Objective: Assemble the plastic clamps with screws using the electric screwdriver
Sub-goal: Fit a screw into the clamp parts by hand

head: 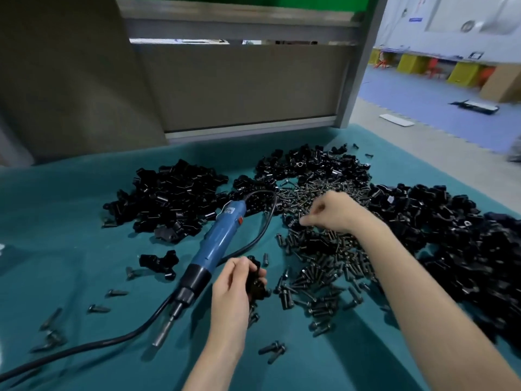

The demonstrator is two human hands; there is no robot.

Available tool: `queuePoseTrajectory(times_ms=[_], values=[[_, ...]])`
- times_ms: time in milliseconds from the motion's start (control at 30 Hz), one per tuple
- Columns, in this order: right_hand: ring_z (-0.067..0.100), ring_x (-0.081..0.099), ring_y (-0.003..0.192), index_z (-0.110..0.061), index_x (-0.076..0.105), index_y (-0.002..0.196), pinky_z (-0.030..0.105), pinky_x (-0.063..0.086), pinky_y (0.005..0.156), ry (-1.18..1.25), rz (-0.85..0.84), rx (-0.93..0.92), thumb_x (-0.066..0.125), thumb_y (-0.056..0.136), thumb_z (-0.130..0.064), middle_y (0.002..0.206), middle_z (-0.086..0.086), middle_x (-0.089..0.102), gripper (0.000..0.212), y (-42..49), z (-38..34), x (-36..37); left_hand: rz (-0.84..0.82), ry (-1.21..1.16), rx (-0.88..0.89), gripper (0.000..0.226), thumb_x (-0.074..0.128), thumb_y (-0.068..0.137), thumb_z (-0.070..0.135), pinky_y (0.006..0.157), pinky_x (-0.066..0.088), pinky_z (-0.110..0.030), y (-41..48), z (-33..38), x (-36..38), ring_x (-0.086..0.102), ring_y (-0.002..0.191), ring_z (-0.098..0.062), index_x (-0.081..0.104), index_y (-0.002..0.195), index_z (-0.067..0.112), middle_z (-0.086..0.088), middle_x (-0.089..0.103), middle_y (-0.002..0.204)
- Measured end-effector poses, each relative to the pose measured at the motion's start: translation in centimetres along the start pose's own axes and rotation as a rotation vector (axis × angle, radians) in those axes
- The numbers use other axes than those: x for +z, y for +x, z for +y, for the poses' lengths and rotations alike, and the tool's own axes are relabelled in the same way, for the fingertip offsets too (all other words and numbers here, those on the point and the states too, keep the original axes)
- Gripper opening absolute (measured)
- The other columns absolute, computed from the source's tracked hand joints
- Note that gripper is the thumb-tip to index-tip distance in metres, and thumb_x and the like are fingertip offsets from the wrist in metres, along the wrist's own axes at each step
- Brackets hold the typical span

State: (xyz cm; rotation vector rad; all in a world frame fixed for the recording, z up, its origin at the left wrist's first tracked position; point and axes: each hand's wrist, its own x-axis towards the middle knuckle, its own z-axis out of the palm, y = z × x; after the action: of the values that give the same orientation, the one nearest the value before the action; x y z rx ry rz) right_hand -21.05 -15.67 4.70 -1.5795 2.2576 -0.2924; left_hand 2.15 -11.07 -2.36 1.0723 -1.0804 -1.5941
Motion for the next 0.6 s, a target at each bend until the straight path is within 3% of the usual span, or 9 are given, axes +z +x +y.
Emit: queuePoseTrajectory(times_ms=[67,133,233,300,467,533,600], values=[[0.018,0.065,0.077,-0.02,0.067,0.099,0.029,0.052,0.068,-0.027,0.071,-0.08,0.077,0.08,-0.035,0.094,0.001,0.068,0.025,1.0,-1.2,0.7,-0.029,0.064,0.042,0.024,0.058,0.094,0.026,0.083,0.05,-0.034,0.0,-0.3,0.0,0.065,0.075,-0.01,0.064,0.072,0.032,0.004,0.07,0.079],[0.024,0.065,0.086,-0.017,0.065,0.112,0.034,0.054,0.08,-0.092,-0.031,-0.148,0.077,0.082,-0.025,0.1,0.007,0.066,0.034,1.8,-2.1,2.0,-0.037,0.125,0.067,0.019,0.062,0.091,0.025,0.08,0.049,-0.03,0.0,-0.6,0.0,0.066,0.078,-0.008,0.061,0.082,0.041,0.006,0.072,0.084],[0.025,0.065,0.088,-0.01,0.069,0.105,0.035,0.054,0.084,-0.124,0.009,-0.182,0.07,0.086,-0.008,0.099,0.01,0.068,0.019,2.4,-2.0,2.5,-0.021,0.103,0.059,0.02,0.064,0.09,0.027,0.076,0.049,-0.028,0.2,-0.8,-0.1,0.066,0.078,-0.006,0.054,0.098,0.043,0.008,0.074,0.093],[0.025,0.067,0.087,-0.007,0.071,0.103,0.034,0.055,0.082,-0.121,0.067,-0.212,0.059,0.089,0.002,0.097,0.011,0.071,0.02,2.5,-1.7,2.5,-0.005,0.089,0.087,0.018,0.065,0.089,0.023,0.075,0.049,-0.021,0.3,-0.8,-0.1,0.067,0.081,-0.004,0.06,0.101,0.035,0.01,0.074,0.096],[0.022,0.064,0.092,-0.011,0.071,0.106,0.027,0.048,0.082,-0.123,-0.035,-0.237,0.07,0.088,-0.027,0.101,0.006,0.071,0.024,1.4,-1.5,3.3,-0.026,0.073,0.107,0.021,0.069,0.087,0.018,0.073,0.052,-0.012,0.2,-0.7,0.0,0.068,0.088,-0.002,0.073,0.094,0.037,0.015,0.074,0.095],[0.022,0.062,0.099,-0.012,0.07,0.114,0.027,0.047,0.086,-0.148,-0.04,-0.236,0.072,0.087,-0.027,0.107,0.005,0.069,0.031,1.2,-1.4,3.4,-0.04,0.051,0.097,0.019,0.072,0.081,0.025,0.079,0.052,-0.016,0.2,-0.7,0.0,0.069,0.091,-0.004,0.072,0.097,0.036,0.013,0.075,0.097],[0.021,0.062,0.095,-0.01,0.07,0.114,0.025,0.044,0.08,-0.143,-0.031,-0.207,0.074,0.085,-0.026,0.102,0.004,0.067,0.033,0.9,-1.4,3.2,-0.061,0.008,0.066,0.034,0.071,0.072,0.034,0.087,0.05,-0.023,0.3,-0.7,0.1,0.07,0.091,-0.006,0.068,0.107,0.035,0.013,0.075,0.098]])
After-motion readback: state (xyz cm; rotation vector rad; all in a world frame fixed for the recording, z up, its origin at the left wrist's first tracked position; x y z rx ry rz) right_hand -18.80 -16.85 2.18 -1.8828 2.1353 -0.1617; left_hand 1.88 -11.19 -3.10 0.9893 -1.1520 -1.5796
